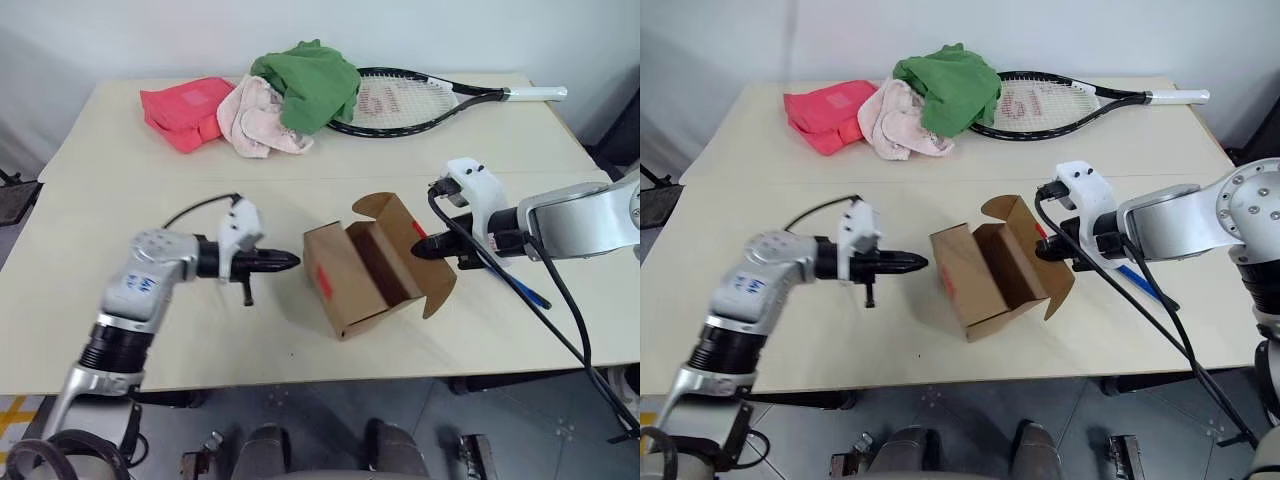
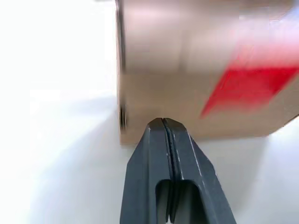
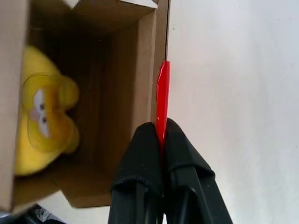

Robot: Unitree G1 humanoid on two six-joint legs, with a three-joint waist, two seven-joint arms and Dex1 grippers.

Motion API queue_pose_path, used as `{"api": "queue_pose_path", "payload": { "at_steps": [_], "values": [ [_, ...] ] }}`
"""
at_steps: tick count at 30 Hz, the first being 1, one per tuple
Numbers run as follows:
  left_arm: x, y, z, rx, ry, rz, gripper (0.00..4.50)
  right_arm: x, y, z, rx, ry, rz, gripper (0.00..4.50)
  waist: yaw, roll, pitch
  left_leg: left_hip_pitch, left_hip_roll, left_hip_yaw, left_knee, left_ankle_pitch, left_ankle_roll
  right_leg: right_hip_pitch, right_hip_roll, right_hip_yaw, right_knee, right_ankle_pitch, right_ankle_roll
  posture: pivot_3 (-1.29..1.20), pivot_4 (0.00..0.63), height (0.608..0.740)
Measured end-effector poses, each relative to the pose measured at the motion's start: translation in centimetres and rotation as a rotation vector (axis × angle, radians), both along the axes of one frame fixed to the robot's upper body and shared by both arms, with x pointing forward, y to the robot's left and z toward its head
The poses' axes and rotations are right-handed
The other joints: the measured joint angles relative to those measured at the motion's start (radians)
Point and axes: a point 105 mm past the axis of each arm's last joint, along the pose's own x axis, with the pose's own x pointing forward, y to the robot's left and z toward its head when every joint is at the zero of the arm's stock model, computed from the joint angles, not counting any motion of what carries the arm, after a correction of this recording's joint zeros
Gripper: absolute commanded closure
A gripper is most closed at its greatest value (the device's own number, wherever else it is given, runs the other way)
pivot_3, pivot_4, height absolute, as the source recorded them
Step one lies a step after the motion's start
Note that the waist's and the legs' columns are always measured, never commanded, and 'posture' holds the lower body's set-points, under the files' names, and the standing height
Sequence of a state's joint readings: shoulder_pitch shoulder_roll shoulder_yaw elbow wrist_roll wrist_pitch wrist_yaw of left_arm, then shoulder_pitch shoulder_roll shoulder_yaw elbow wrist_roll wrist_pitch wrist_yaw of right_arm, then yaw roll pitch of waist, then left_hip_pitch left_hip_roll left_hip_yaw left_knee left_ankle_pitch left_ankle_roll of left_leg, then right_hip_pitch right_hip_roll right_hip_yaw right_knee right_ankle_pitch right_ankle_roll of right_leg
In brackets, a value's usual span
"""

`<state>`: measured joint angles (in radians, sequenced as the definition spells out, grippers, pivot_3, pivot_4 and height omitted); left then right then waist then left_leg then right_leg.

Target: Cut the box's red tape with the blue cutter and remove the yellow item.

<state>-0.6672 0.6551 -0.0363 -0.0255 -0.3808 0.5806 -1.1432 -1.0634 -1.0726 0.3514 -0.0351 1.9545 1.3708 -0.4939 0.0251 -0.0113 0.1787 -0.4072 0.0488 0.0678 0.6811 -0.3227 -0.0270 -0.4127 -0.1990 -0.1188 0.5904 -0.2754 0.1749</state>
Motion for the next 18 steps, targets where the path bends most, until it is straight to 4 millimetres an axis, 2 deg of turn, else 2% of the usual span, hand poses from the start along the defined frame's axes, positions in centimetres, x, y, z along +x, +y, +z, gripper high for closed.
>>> {"api": "queue_pose_path", "payload": {
  "at_steps": [2, 5, 7, 10, 13, 18],
  "values": [
    [-1.1, -1.0, 2.0, -0.058, 0.002, -0.079, 4.50, 0.1, 0.0, 0.0, -0.005, -0.004, -0.007, 4.46, 0.006, -0.001, 0.000, -0.001, 0.000, 0.000, 0.001, 0.000, 0.000, 0.001, -0.001, -0.001, 0.000, 0.000, 0.001, 0.00, 0.150, 0.740],
    [-2.4, -3.7, 4.4, -0.136, -0.026, -0.193, 4.50, 0.2, 0.1, 0.3, -0.006, -0.019, -0.013, 4.46, 0.008, -0.001, 0.001, -0.002, 0.000, 0.000, 0.001, 0.000, 0.000, 0.001, -0.001, -0.002, -0.002, 0.001, 0.001, 0.00, 0.150, 0.740],
    [-2.9, -4.9, 5.1, -0.148, -0.046, -0.228, 4.50, 0.4, 0.3, 0.6, -0.003, -0.033, -0.015, 4.46, 0.001, -0.001, 0.001, -0.001, 0.000, 0.000, 0.001, 0.000, 0.000, 0.001, -0.001, -0.002, -0.001, 0.001, 0.001, 0.00, 0.150, 0.740],
    [-3.3, -6.4, 4.4, -0.139, -0.012, -0.256, 4.50, 0.5, 0.2, 0.6, -0.007, -0.038, -0.026, 4.46, -0.005, -0.001, 0.001, 0.000, 0.000, 0.000, 0.001, 0.000, 0.000, 0.001, -0.001, -0.002, -0.001, 0.001, 0.001, 0.00, 0.150, 0.740],
    [-3.8, -8.2, 2.3, -0.106, 0.061, -0.279, 4.50, 0.5, 0.1, 0.6, -0.012, -0.041, -0.032, 4.46, -0.004, -0.001, 0.001, 0.000, 0.000, 0.000, 0.001, 0.000, 0.000, 0.001, -0.001, -0.002, -0.001, 0.001, 0.001, 0.00, 0.150, 0.740],
    [-2.5, -7.9, -0.6, -0.007, 0.092, -0.169, 4.50, 0.5, 0.0, 0.6, -0.014, -0.042, -0.036, 4.46, -0.001, -0.001, 0.001, -0.001, 0.000, 0.000, 0.001, 0.000, 0.000, 0.001, -0.001, -0.002, -0.001, 0.001, 0.001, 0.00, 0.150, 0.740]
  ]
}}
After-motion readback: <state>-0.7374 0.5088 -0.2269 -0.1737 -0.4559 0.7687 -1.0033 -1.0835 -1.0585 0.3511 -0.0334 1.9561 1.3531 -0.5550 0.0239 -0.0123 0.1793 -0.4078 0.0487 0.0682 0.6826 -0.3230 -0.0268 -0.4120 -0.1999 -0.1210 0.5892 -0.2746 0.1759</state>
